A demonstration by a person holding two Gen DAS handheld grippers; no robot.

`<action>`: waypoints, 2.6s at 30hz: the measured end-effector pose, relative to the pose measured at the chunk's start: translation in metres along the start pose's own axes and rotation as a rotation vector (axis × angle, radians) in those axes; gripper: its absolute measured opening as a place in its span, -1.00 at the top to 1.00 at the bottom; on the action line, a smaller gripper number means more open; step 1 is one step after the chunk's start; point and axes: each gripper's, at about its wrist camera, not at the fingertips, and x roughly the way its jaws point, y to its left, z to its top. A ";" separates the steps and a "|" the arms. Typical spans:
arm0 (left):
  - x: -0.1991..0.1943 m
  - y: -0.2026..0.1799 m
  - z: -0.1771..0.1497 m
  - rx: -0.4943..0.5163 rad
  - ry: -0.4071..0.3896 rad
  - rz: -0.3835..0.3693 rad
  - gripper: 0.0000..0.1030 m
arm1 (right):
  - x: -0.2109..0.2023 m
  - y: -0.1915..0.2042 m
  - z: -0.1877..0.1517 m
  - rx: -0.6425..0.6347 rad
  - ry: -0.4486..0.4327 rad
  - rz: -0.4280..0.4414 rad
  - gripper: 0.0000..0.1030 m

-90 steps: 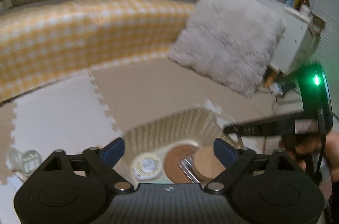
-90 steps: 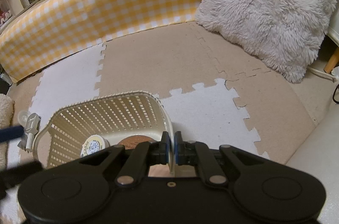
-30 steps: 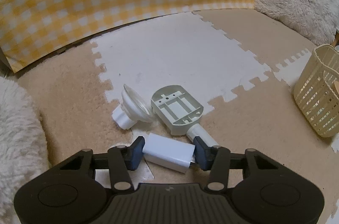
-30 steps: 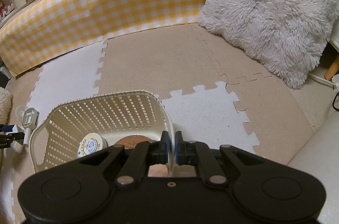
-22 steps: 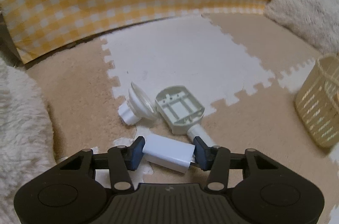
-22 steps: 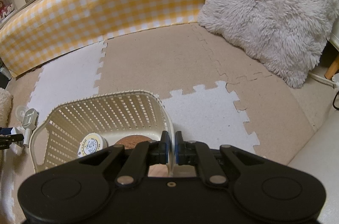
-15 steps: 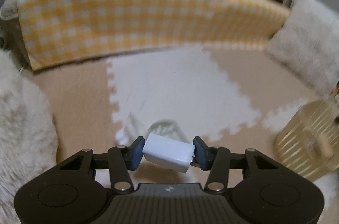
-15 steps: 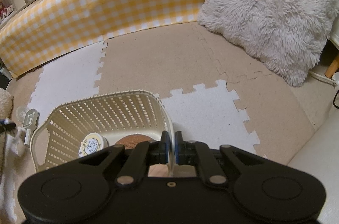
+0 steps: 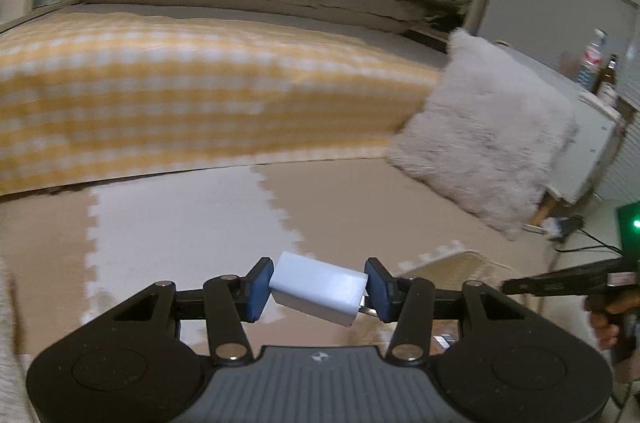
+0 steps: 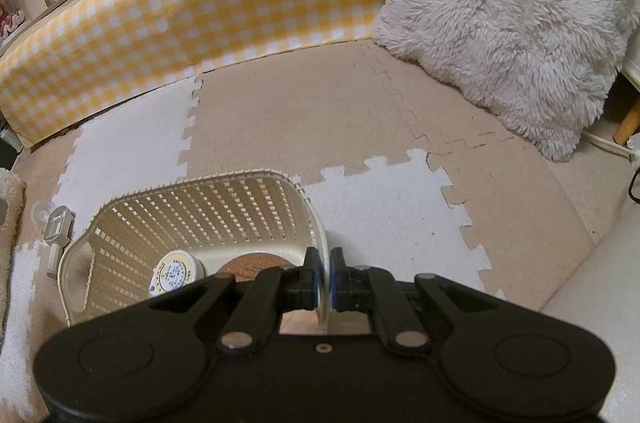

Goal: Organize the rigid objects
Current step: 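Carry the charger block over the basket and open the left tool, then withdraw the left tool and move it to the grey phone-mount arm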

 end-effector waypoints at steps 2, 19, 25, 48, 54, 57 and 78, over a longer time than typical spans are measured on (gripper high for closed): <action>0.003 -0.015 -0.003 0.006 0.011 -0.034 0.01 | 0.000 0.000 0.000 -0.001 0.000 -0.001 0.89; 0.078 -0.098 -0.017 -0.188 0.121 -0.106 0.01 | 0.000 -0.003 0.000 0.011 0.006 0.009 0.89; 0.108 -0.113 -0.021 -0.314 0.125 -0.082 0.01 | 0.001 -0.005 0.000 0.014 0.010 0.023 0.90; 0.169 -0.122 -0.047 -0.509 0.136 0.063 -0.01 | 0.000 -0.007 0.000 0.032 0.021 0.040 0.90; 0.167 -0.123 -0.045 -0.469 0.169 0.058 -0.24 | 0.000 -0.006 -0.001 0.032 0.023 0.037 0.90; 0.164 -0.125 -0.044 -0.443 0.179 0.059 -0.25 | -0.001 -0.006 -0.001 0.030 0.023 0.037 0.90; 0.120 -0.130 -0.032 -0.401 0.173 0.036 -0.96 | 0.000 -0.004 0.000 0.020 0.023 0.028 0.89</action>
